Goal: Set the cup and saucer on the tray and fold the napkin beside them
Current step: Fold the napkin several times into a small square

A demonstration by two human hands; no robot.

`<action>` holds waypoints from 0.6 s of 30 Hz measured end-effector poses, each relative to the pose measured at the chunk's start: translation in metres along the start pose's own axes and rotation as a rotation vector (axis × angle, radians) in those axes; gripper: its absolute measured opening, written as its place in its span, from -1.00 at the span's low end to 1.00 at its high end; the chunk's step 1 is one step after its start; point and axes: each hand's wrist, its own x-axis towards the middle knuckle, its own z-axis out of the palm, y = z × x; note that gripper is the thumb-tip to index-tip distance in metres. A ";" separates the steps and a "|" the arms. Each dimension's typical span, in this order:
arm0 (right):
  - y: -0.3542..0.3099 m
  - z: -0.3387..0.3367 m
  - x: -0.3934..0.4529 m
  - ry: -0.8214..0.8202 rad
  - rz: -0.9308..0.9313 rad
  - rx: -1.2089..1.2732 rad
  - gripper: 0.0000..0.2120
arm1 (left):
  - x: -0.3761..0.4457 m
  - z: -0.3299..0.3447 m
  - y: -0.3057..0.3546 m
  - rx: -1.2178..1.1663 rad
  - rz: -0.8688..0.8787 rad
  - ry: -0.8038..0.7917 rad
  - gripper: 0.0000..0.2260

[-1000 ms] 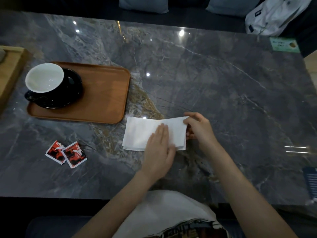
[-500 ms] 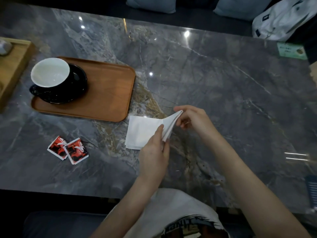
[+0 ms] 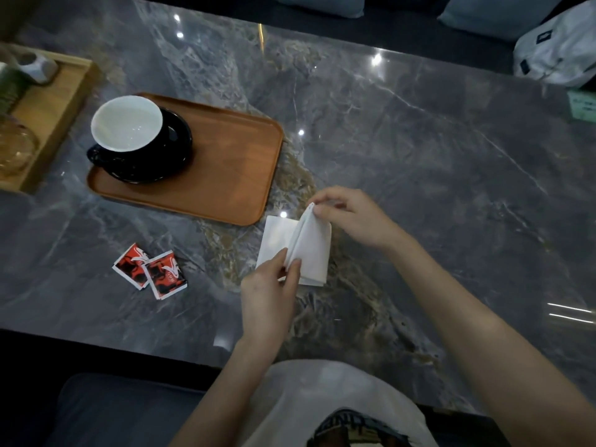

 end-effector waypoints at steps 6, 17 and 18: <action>-0.005 0.035 0.017 -0.005 -0.013 -0.066 -0.85 | 0.001 -0.005 -0.013 0.036 -0.127 -0.054 -0.61; 0.014 0.082 0.025 0.156 -0.016 -0.220 -0.81 | 0.016 -0.005 -0.036 -0.336 -0.567 -0.266 -0.72; 0.016 0.085 0.027 0.172 -0.020 -0.232 -0.80 | 0.017 -0.006 -0.036 -0.339 -0.574 -0.267 -0.72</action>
